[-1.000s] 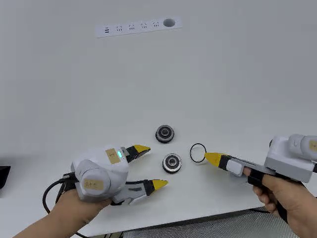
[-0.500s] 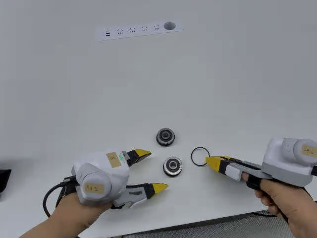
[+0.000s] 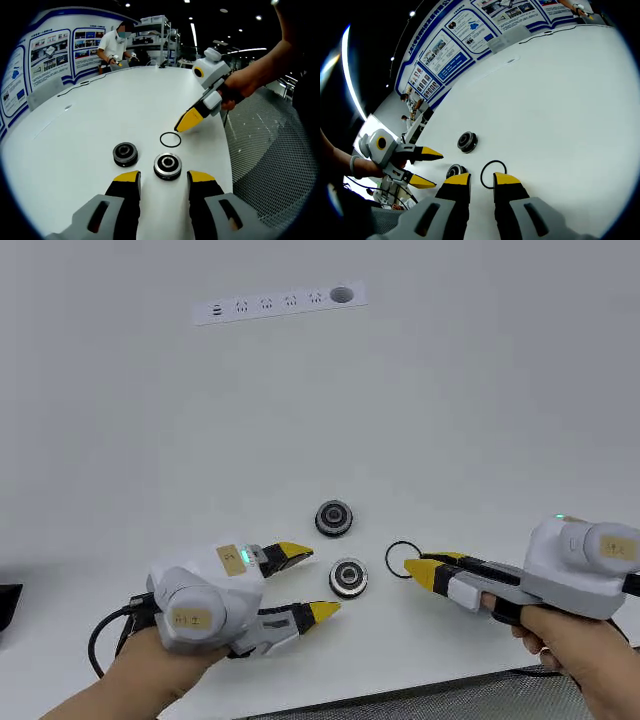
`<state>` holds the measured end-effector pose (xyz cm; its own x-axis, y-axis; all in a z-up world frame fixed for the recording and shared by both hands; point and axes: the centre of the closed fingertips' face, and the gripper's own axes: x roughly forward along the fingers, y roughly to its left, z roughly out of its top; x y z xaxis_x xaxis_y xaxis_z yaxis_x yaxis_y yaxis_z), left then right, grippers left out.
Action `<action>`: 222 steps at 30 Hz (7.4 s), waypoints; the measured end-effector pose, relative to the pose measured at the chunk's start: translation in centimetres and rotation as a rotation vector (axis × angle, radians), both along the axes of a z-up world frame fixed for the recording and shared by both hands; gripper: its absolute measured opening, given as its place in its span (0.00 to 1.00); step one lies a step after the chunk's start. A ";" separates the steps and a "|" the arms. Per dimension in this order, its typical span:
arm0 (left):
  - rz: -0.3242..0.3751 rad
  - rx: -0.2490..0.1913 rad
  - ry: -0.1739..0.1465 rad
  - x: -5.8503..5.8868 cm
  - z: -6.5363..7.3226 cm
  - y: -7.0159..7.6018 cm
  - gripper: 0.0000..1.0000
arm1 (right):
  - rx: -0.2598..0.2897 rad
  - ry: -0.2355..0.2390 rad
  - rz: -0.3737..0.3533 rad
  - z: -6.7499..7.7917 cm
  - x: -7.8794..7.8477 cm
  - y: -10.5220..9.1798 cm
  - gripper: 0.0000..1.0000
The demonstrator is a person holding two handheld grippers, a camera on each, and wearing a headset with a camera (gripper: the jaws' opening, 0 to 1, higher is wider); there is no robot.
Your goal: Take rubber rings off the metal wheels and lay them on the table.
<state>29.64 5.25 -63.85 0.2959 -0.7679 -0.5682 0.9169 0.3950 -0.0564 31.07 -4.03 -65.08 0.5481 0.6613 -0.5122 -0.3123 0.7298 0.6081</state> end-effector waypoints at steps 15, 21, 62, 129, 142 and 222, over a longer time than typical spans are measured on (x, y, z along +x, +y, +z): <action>-0.050 0.001 -0.008 0.1 0.1 -2.1 0.24 | 0.058 0.030 0.046 -0.1 -0.7 2.3 0.19; -0.073 0.017 -0.006 0.1 -0.2 -2.6 0.20 | 0.066 0.037 0.053 -0.2 -0.8 2.7 0.19; -0.089 0.061 -0.003 0.3 -1.3 -2.9 0.14 | 0.187 0.125 0.070 -1.0 -0.7 5.6 0.22; -0.081 0.050 0.007 0.3 -1.4 -2.8 0.13 | 0.185 0.117 0.096 -0.1 -1.3 5.5 0.01; -0.081 0.048 0.005 0.3 -1.4 -2.8 0.13 | 0.198 0.109 0.111 0.3 -1.3 6.0 0.01; 0.005 0.047 -0.009 0.1 -1.5 0.8 0.47 | 0.194 0.140 -0.135 0.2 -0.1 -0.3 0.02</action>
